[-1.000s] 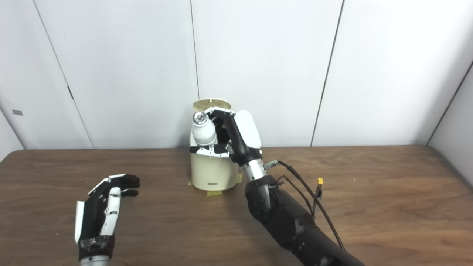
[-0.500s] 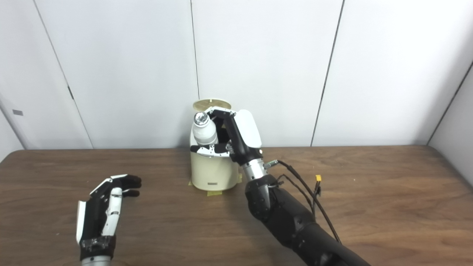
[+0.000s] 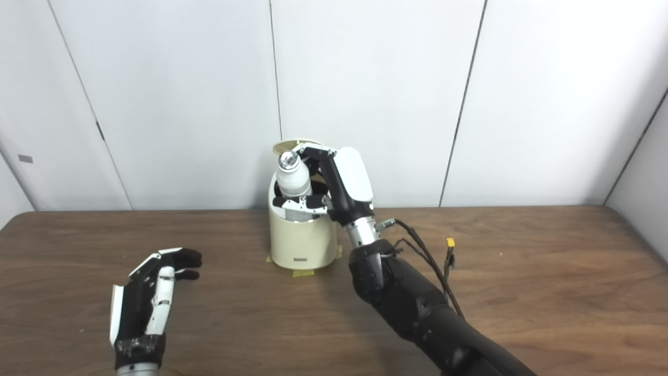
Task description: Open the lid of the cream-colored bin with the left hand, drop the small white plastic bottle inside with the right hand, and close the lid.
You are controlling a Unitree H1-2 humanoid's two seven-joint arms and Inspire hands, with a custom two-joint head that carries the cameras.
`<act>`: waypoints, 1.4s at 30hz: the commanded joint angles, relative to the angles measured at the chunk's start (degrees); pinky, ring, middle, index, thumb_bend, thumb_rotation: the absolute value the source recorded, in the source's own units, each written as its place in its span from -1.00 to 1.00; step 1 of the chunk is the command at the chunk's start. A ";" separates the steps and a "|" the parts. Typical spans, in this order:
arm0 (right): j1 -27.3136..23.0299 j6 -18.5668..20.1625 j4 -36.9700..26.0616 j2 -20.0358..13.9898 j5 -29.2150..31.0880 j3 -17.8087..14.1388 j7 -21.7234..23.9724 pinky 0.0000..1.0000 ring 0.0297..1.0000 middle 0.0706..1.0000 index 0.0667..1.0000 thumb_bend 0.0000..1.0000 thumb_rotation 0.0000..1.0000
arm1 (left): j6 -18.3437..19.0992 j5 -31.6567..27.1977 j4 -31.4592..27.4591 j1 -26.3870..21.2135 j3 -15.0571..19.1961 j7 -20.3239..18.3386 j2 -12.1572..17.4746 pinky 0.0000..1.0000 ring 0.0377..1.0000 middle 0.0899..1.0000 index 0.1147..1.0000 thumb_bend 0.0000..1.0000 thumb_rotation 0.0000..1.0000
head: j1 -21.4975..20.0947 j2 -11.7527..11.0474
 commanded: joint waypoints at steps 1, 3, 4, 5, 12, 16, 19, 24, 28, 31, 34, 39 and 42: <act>-4.43 -1.41 -0.50 -0.42 0.52 -0.11 -1.55 -0.29 -0.18 -0.05 -0.15 0.03 -1.00 | -0.73 0.99 -2.76 -1.14 -0.36 0.43 -0.62 0.14 0.22 0.16 0.06 -0.72 0.37 | 0.11 0.09; -4.62 -1.41 -0.49 -0.44 1.32 -0.16 -0.98 -0.27 -0.17 -0.05 -0.15 0.04 -1.00 | -0.83 1.27 -2.73 -1.14 -0.44 0.57 -0.73 0.13 0.21 0.16 0.05 -0.73 0.37 | 0.19 0.04; -4.77 -1.41 -0.35 -0.45 1.46 -0.11 -0.89 -0.25 -0.16 -0.06 -0.15 0.04 -1.00 | -0.86 1.13 -2.75 -1.14 -0.49 0.52 -0.77 0.13 0.21 0.16 0.05 -0.73 0.37 | 0.26 0.05; -4.88 -1.41 -0.25 -0.49 1.55 -0.03 -0.89 -0.25 -0.16 -0.06 -0.15 0.04 -1.00 | -0.87 1.03 -2.76 -1.15 -0.53 0.49 -0.82 0.13 0.21 0.16 0.05 -0.72 0.37 | 0.30 0.06; -4.72 -1.41 0.72 -0.48 1.62 0.57 -0.76 -0.26 -0.17 -0.05 -0.16 0.04 -1.00 | -0.51 0.64 -3.08 -1.15 -0.51 0.52 -1.24 0.14 0.21 0.15 0.05 -0.73 0.36 | 0.69 0.12; -4.44 -1.41 1.16 -0.37 1.58 1.07 -0.98 -0.28 -0.18 -0.05 -0.15 0.04 -1.00 | -0.08 1.13 -3.32 -1.10 -0.52 0.67 -1.30 0.14 0.21 0.15 0.04 -0.72 0.35 | 0.69 0.12; -4.39 -1.41 1.26 -0.39 1.64 1.43 -1.22 -0.27 -0.17 -0.05 -0.15 0.04 -1.00 | 0.38 1.15 -3.72 -0.87 -0.59 0.69 -1.47 0.14 0.21 0.15 0.05 -0.72 0.35 | 1.17 0.13; -4.38 -1.41 1.63 -0.32 1.71 1.62 -0.99 -0.25 -0.15 -0.06 -0.15 0.04 -1.00 | 0.25 1.26 -4.01 -0.72 -0.68 0.77 -1.83 0.12 0.20 0.15 0.04 -0.75 0.35 | 1.32 0.22; -4.47 -1.41 2.16 -0.10 1.43 1.84 -1.52 -0.25 -0.15 -0.06 -0.16 0.04 -1.00 | -0.18 0.98 -3.87 -0.80 -0.64 0.39 -1.74 0.14 0.21 0.15 0.05 -0.74 0.34 | 1.19 0.23; -4.55 -1.41 2.82 0.27 1.37 1.74 -2.02 -0.21 -0.14 -0.06 -0.14 0.04 -1.00 | 0.29 1.36 -4.04 -0.82 -0.61 0.50 -1.86 0.15 0.22 0.16 0.05 -0.74 0.33 | 1.19 0.18; -4.35 -1.41 2.86 0.37 1.22 1.55 -1.86 -0.18 -0.14 -0.07 -0.12 0.04 -1.00 | 0.31 1.29 -4.06 -0.87 -0.53 0.57 -1.90 0.15 0.22 0.16 0.05 -0.73 0.33 | 1.09 0.16; -4.10 -1.41 2.72 0.29 0.63 1.44 -2.15 -0.14 -0.12 -0.08 -0.12 0.04 -1.00 | 0.25 1.10 -3.81 -0.90 -0.48 0.37 -1.60 0.18 0.23 0.16 0.05 -0.71 0.35 | 0.91 0.08; -4.00 -1.41 2.43 0.17 0.54 1.14 -2.12 -0.13 -0.12 -0.08 -0.12 0.04 -1.00 | 0.01 0.96 -3.66 -0.89 -0.49 0.31 -1.54 0.16 0.21 0.15 0.05 -0.71 0.36 | 0.91 0.08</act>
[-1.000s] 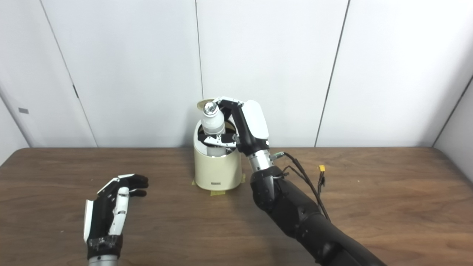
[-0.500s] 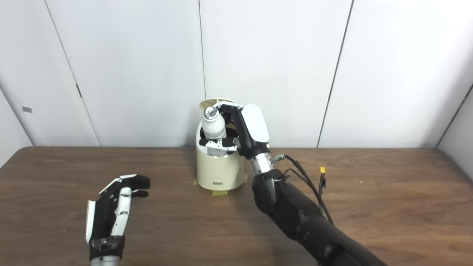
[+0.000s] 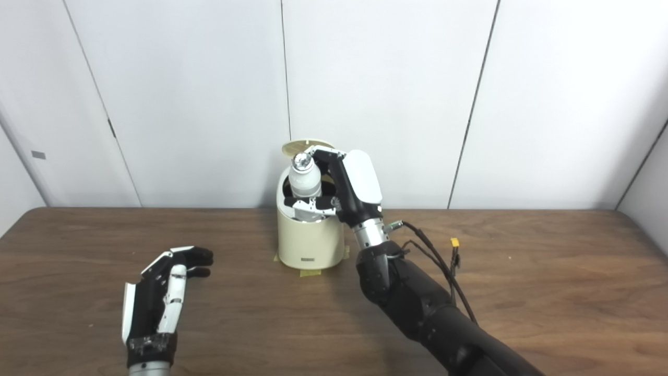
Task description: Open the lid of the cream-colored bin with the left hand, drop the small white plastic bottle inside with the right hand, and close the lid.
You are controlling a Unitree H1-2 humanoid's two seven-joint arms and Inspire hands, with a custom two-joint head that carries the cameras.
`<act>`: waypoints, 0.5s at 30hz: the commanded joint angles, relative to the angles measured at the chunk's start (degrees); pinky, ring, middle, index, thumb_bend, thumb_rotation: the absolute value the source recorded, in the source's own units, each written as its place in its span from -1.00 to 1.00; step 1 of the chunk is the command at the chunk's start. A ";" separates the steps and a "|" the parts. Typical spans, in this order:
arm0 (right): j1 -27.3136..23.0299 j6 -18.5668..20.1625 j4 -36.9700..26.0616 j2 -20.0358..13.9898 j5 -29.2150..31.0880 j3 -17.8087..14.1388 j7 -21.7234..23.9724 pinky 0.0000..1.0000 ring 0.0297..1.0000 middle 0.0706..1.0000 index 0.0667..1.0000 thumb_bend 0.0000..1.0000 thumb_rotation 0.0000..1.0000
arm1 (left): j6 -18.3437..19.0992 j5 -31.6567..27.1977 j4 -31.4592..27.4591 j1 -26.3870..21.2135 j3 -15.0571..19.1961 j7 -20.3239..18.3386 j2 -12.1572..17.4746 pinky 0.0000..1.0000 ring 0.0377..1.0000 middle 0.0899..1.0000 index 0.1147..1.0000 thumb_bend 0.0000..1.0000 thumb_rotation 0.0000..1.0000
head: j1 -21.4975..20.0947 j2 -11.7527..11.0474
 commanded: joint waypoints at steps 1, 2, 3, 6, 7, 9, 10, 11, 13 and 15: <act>-2.58 -1.40 -1.35 -0.16 -0.31 -0.92 -1.11 -0.13 -0.12 -0.08 -0.12 0.04 -1.00 | -0.99 -0.03 -1.91 -1.67 -0.19 0.09 -0.02 0.16 0.21 0.15 0.05 -0.71 0.36 | 0.03 0.08; -2.61 -1.40 -1.29 -0.18 -0.36 -0.98 -1.20 -0.13 -0.12 -0.08 -0.12 0.04 -1.00 | -0.89 0.03 -1.97 -1.66 -0.21 0.11 -0.07 0.14 0.20 0.14 0.05 -0.72 0.36 | 0.03 0.07; -2.62 -1.40 -1.29 -0.19 -0.35 -1.06 -1.24 -0.13 -0.12 -0.08 -0.12 0.04 -1.00 | -0.79 0.13 -2.04 -1.66 -0.21 0.18 -0.15 0.14 0.20 0.14 0.04 -0.73 0.35 | 0.03 0.07; -2.60 -1.41 -1.31 -0.24 -0.22 -1.16 -1.44 -0.13 -0.02 -0.09 -0.11 0.06 -1.00 | -0.68 0.34 -2.01 -1.70 -0.22 0.33 -0.29 0.14 0.20 0.14 0.04 -0.73 0.34 | -0.08 0.03; -2.55 -1.41 -1.39 -0.24 -0.09 -1.25 -1.29 -0.13 -0.01 -0.09 -0.11 0.06 -1.00 | -0.78 0.30 -1.91 -1.73 -0.23 0.28 -0.22 0.14 0.20 0.14 0.04 -0.73 0.34 | -0.07 0.01; -2.40 -1.41 -1.60 -0.23 0.31 -1.53 -0.80 -0.12 0.01 -0.09 -0.10 0.06 -1.00 | -1.17 0.30 -1.62 -1.81 -0.26 0.17 -0.01 0.14 0.21 0.14 0.04 -0.72 0.33 | -0.01 0.03; -2.39 -1.40 -1.59 -0.24 0.05 -1.48 -1.06 -0.12 0.01 -0.09 -0.10 0.06 -1.00 | -1.23 0.29 -1.56 -1.83 -0.26 0.14 0.05 0.15 0.21 0.15 0.04 -0.72 0.33 | 0.00 0.02; -2.42 -1.40 -1.47 -0.22 -0.46 -1.46 -1.41 -0.12 0.01 -0.10 -0.10 0.06 -1.00 | -1.22 0.34 -1.56 -1.84 -0.27 0.12 0.10 0.16 0.21 0.15 0.05 -0.72 0.33 | 0.00 0.02; -2.47 -1.41 -1.31 -0.14 -1.24 -1.51 -1.81 -0.12 0.01 -0.10 -0.09 0.06 -1.00 | -1.23 0.20 -1.61 -1.85 -0.24 0.11 0.09 0.16 0.22 0.15 0.05 -0.72 0.33 | 0.00 0.02; -2.49 -1.41 -1.19 -0.06 -1.69 -1.57 -2.09 -0.13 0.00 -0.10 -0.09 0.06 -1.00 | -1.26 -0.01 -1.64 -1.86 -0.19 0.13 0.02 0.16 0.21 0.15 0.05 -0.72 0.33 | 0.00 0.02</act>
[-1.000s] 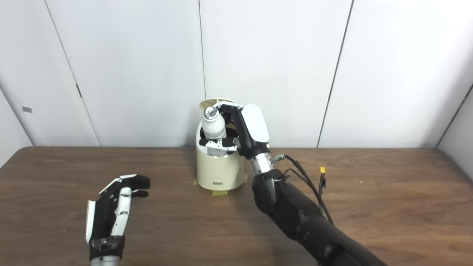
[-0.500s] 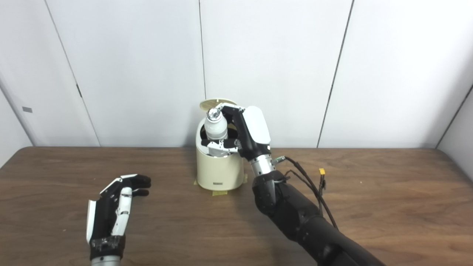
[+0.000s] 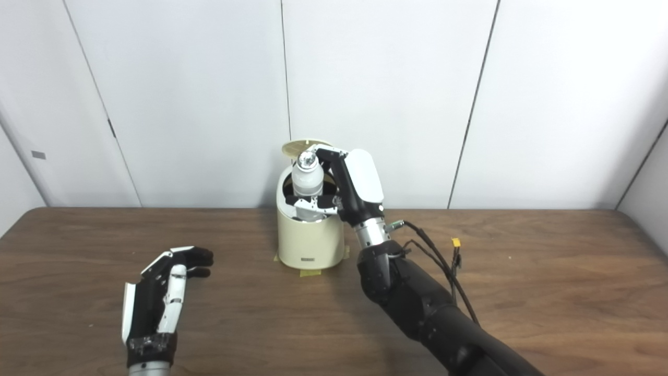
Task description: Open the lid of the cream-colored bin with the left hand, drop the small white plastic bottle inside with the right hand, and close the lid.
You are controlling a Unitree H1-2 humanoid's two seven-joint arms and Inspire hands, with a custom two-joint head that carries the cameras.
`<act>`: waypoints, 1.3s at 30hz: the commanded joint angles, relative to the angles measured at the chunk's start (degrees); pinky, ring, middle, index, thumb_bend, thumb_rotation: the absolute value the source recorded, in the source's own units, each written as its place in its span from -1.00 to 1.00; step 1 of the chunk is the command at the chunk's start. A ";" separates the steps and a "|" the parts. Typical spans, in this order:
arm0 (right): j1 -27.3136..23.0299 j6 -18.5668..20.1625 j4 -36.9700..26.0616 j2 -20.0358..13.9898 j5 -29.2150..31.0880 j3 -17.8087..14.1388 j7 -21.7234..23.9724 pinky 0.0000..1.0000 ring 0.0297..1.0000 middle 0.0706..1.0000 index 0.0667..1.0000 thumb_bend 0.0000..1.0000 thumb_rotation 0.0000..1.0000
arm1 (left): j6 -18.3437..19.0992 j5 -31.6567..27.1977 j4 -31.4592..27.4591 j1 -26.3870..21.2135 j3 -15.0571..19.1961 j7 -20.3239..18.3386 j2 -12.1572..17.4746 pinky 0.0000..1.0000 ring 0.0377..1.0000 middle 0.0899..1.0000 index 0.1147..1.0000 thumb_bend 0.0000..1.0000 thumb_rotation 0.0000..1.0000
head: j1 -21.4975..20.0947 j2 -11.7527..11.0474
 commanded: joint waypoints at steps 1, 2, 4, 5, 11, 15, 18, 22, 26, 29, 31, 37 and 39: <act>-2.58 -1.40 -1.04 -0.02 -0.77 -0.96 -1.96 -0.13 0.00 -0.10 -0.09 0.06 -1.00 | -1.18 -0.14 -1.70 -1.85 -0.17 0.12 -0.04 0.16 0.21 0.15 0.05 -0.72 0.33 | 0.00 0.02; -2.59 -1.40 -0.92 0.05 -1.03 -1.07 -2.03 -0.13 -0.01 -0.11 -0.08 0.06 -1.00 | -1.04 0.00 -1.77 -1.84 -0.18 0.12 -0.03 0.14 0.20 0.14 0.05 -0.73 0.32 | 0.00 0.02; -2.58 -1.40 -0.76 0.19 -1.42 -1.33 -2.09 -0.14 -0.03 -0.13 -0.06 0.06 -1.00 | -0.97 0.25 -1.84 -1.84 -0.19 0.15 0.03 0.14 0.21 0.15 0.05 -0.73 0.33 | -0.03 0.11; -2.53 -1.40 -0.72 0.28 -1.52 -1.52 -2.10 -0.14 -0.04 -0.14 -0.04 0.06 -1.00 | -0.98 0.36 -1.85 -1.83 -0.19 0.16 0.08 0.15 0.21 0.15 0.05 -0.73 0.33 | -0.05 0.10; -2.36 -1.40 -0.65 0.51 -1.64 -2.17 -2.06 -0.12 -0.05 -0.12 0.14 0.12 -1.00 | -1.21 0.04 -1.77 -1.86 -0.14 0.12 0.08 0.14 0.21 0.15 0.05 -0.73 0.32 | -0.10 0.07; -2.34 -1.40 -0.67 0.40 -1.39 -2.03 -2.30 -0.12 -0.03 -0.10 0.22 0.14 -1.00 | -1.04 0.61 -1.79 -1.85 -0.21 0.20 0.15 0.14 0.22 0.15 0.05 -0.72 0.35 | -0.10 0.07; -2.40 -1.40 -0.49 0.37 -1.56 -1.88 -2.55 -0.10 -0.01 0.06 0.28 0.78 -0.84 | -0.98 0.77 -1.83 -1.89 -0.13 0.40 0.03 0.12 0.21 0.15 0.04 -0.73 0.35 | -0.08 -0.02; -2.52 -1.40 -0.04 0.34 -1.85 -1.81 -2.76 -0.07 0.04 0.12 0.26 0.84 -0.79 | -1.01 0.70 -1.82 -1.88 -0.13 0.46 -0.06 0.11 0.20 0.14 0.03 -0.74 0.35 | -0.10 -0.12; -2.63 -1.40 0.35 0.27 -2.15 -1.69 -3.14 -0.01 0.13 0.17 0.21 0.84 -0.78 | -1.38 0.29 -1.59 -1.97 -0.21 0.23 0.07 0.12 0.21 0.15 0.05 -0.73 0.34 | -0.08 -0.22; -2.78 -1.40 0.56 0.15 -2.49 -1.25 -3.69 0.02 0.16 0.19 0.17 0.82 -0.77 | -1.40 0.30 -1.42 -2.04 -0.15 0.29 0.07 0.13 0.20 0.14 0.04 -0.73 0.34 | -0.06 -0.30; -2.87 -1.40 0.64 0.09 -2.54 -0.96 -4.00 0.03 0.18 0.19 0.16 0.81 -0.77 | -1.44 0.43 -1.33 -2.06 -0.14 0.33 0.11 0.13 0.20 0.14 0.04 -0.74 0.34 | -0.02 -0.39; -3.15 -1.40 0.90 -0.01 -3.06 -0.22 -5.08 0.03 0.17 0.16 0.11 0.80 -0.79 | -1.71 0.65 -1.11 -2.13 -0.13 0.39 0.24 0.13 0.21 0.14 0.04 -0.73 0.36 | -0.07 -0.46; -3.21 -1.40 0.95 -0.03 -3.20 -0.11 -5.38 0.02 0.16 0.15 0.10 0.80 -0.78 | -2.03 0.44 -1.03 -2.12 -0.15 0.29 0.32 0.12 0.20 0.14 0.04 -0.73 0.36 | -0.07 -0.46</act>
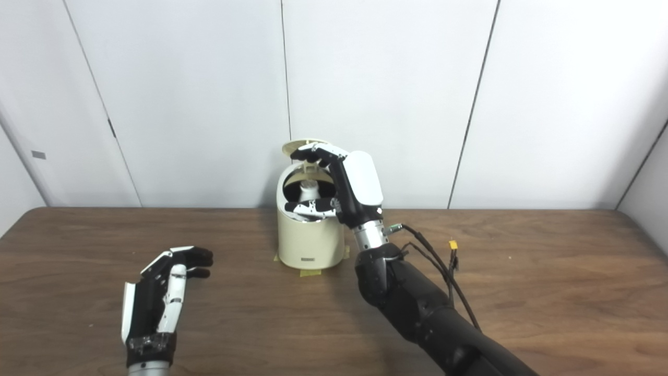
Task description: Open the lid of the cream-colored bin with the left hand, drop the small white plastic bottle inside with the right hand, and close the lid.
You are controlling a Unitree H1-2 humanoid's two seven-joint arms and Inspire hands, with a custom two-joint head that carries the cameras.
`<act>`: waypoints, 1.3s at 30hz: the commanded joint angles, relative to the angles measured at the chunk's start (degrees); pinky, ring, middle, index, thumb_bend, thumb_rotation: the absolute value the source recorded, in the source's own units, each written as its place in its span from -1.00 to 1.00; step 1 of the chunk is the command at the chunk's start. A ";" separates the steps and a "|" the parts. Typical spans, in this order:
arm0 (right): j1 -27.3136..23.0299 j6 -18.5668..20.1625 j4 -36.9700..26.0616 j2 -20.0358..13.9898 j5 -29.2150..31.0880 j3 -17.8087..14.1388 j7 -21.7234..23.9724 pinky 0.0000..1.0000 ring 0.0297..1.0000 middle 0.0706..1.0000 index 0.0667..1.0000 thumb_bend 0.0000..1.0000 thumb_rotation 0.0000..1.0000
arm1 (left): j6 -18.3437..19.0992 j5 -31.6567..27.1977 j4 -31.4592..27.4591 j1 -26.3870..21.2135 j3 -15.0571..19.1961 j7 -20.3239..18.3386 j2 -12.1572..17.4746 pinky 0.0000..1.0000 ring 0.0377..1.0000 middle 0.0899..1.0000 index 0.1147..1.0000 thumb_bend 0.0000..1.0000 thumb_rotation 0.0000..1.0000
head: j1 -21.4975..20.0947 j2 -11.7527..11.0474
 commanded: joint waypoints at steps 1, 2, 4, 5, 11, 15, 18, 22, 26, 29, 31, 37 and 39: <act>-3.22 -1.40 -0.60 -0.81 0.01 -0.18 -1.45 0.02 0.15 0.14 0.10 0.79 -0.78 | -2.17 0.27 -0.96 -2.07 -0.20 0.22 0.24 0.12 0.20 0.14 0.04 -0.73 0.35 | 0.02 0.07; -3.16 -1.40 -0.69 -0.77 0.13 -0.28 -1.40 0.02 0.15 0.13 0.09 0.79 -0.78 | -2.13 0.23 -0.93 -2.09 -0.17 0.22 0.24 0.12 0.20 0.14 0.04 -0.73 0.35 | -0.03 0.02; -2.83 -1.40 -1.00 -0.44 0.67 -1.03 -1.39 -0.04 0.09 0.09 0.05 0.78 -0.77 | -2.03 0.14 -0.86 -2.15 -0.08 0.29 0.22 0.13 0.20 0.14 0.03 -0.72 0.35 | -0.06 0.05; -2.56 -1.40 -1.34 -0.22 1.04 -1.55 -1.45 -0.10 0.03 0.03 -0.02 0.42 -0.75 | -2.01 0.09 -0.83 -2.18 -0.04 0.30 0.22 0.12 0.19 0.14 0.03 -0.72 0.35 | -0.15 0.03; -0.24 -1.40 -5.25 0.47 5.67 -4.32 1.41 -0.41 -0.40 -0.08 -0.17 0.07 -0.99 | -2.42 -0.11 -0.40 -2.31 -0.06 0.07 0.45 0.15 0.21 0.14 0.04 -0.73 0.35 | -0.47 -0.16; 2.34 -1.39 -9.55 0.49 6.68 -6.63 2.12 -0.53 -0.52 -0.10 -0.17 0.06 -1.00 | -2.21 -0.44 -0.37 -2.43 -0.05 -0.07 0.46 0.15 0.21 0.15 0.04 -0.73 0.35 | -0.78 -0.21; 5.05 -1.40 -14.15 0.16 7.04 -9.05 3.66 -0.51 -0.46 -0.10 -0.16 0.05 -0.99 | -2.82 -0.68 0.21 -2.65 -0.06 -0.11 0.65 0.13 0.21 0.14 0.04 -0.74 0.31 | -0.96 -0.36; 9.00 -1.39 -20.33 -0.58 5.52 -12.88 4.55 -0.37 -0.28 -0.10 -0.13 0.04 -0.99 | -3.16 -0.77 1.11 -3.03 0.08 0.23 0.57 0.12 0.20 0.14 0.04 -0.71 0.31 | -1.05 -0.93; 14.60 -1.32 -27.85 -0.37 5.21 -18.08 7.60 -0.08 0.05 0.03 -0.11 0.01 -0.83 | -3.85 -0.09 2.17 -3.45 0.20 0.67 0.69 0.12 0.20 0.14 0.04 -0.73 0.33 | -1.49 -1.30; 19.42 0.88 -34.17 -0.53 5.93 -21.64 12.53 -0.05 0.11 0.14 -0.09 -0.02 -0.69 | -4.38 -0.73 3.10 -3.69 0.24 0.45 0.87 0.13 0.20 0.14 0.03 -0.72 0.34 | -1.86 -1.60; 22.19 3.24 -37.92 -0.71 7.67 -23.52 17.05 0.01 0.18 0.22 0.15 -0.10 -0.01 | -4.62 -1.23 3.59 -3.86 0.26 0.26 0.97 0.15 0.21 0.15 0.04 -0.72 0.34 | -1.89 -1.73; 30.42 9.01 -46.96 -2.05 15.71 -28.08 30.35 0.29 0.46 0.48 0.47 -0.09 0.34 | -4.81 -1.21 4.15 -4.25 0.25 0.35 1.29 0.15 0.21 0.15 0.05 -0.71 0.36 | -2.50 -2.07; 32.75 9.84 -48.59 -2.26 17.93 -29.55 33.27 0.32 0.47 0.48 0.48 -0.18 0.28 | -5.17 -1.01 4.39 -4.39 0.25 0.52 1.27 0.13 0.20 0.14 0.04 -0.72 0.35 | -2.35 -2.10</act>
